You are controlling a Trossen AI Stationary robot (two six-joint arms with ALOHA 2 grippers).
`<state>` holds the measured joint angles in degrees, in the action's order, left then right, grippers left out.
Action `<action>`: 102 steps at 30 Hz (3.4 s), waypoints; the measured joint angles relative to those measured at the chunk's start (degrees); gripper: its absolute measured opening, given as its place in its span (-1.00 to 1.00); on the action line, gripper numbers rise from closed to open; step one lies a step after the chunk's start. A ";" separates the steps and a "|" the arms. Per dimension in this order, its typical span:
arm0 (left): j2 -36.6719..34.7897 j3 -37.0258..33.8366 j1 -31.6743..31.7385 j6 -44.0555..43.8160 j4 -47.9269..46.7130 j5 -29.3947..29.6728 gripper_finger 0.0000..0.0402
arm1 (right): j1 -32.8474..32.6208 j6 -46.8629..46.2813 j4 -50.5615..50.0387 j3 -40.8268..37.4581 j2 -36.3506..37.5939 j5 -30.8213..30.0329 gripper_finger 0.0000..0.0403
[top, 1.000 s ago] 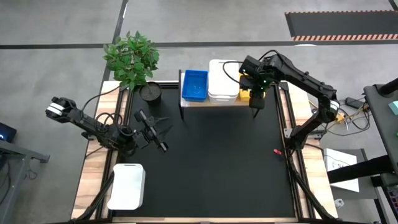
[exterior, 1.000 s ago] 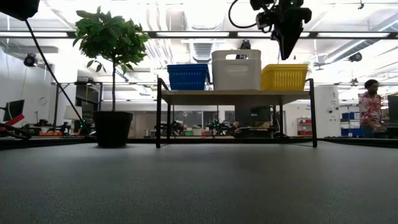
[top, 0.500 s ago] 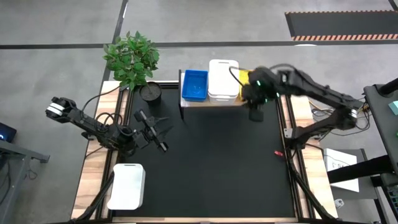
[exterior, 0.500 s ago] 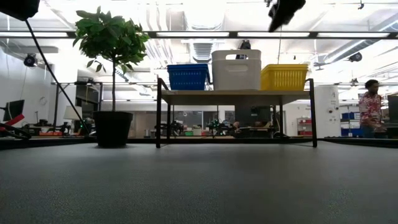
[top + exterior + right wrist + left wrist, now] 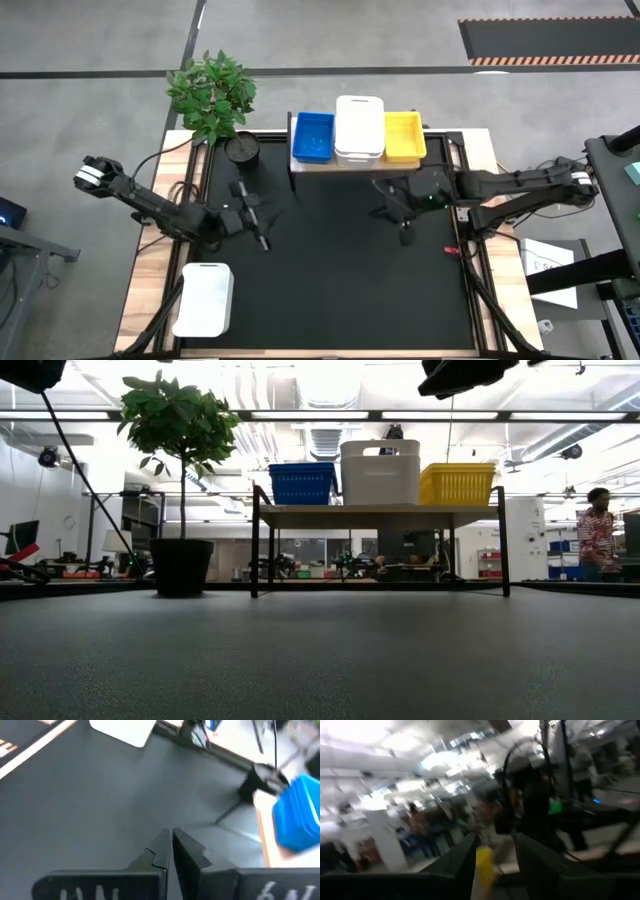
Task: Stack baskets on shelf by color
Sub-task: Stack the white bin on the other white bins on the shelf
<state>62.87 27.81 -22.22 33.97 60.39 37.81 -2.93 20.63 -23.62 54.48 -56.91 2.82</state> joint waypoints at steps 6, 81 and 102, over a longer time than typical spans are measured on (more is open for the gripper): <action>0.07 0.02 -0.33 -26.38 -15.95 -3.30 -0.39 | -1.84 4.88 13.11 -7.44 0.31 0.14 -0.96; 30.46 38.54 -22.07 -87.46 -113.39 -38.00 -1.00 | -1.80 0.35 5.01 -9.29 2.50 5.12 -0.96; 30.42 38.51 8.04 -37.62 -102.89 -39.34 -1.00 | -6.75 -14.95 5.87 -10.36 2.32 4.64 -0.96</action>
<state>93.30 66.32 -14.18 -3.65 -42.51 -1.53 -9.69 5.68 -17.75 44.12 -54.59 7.46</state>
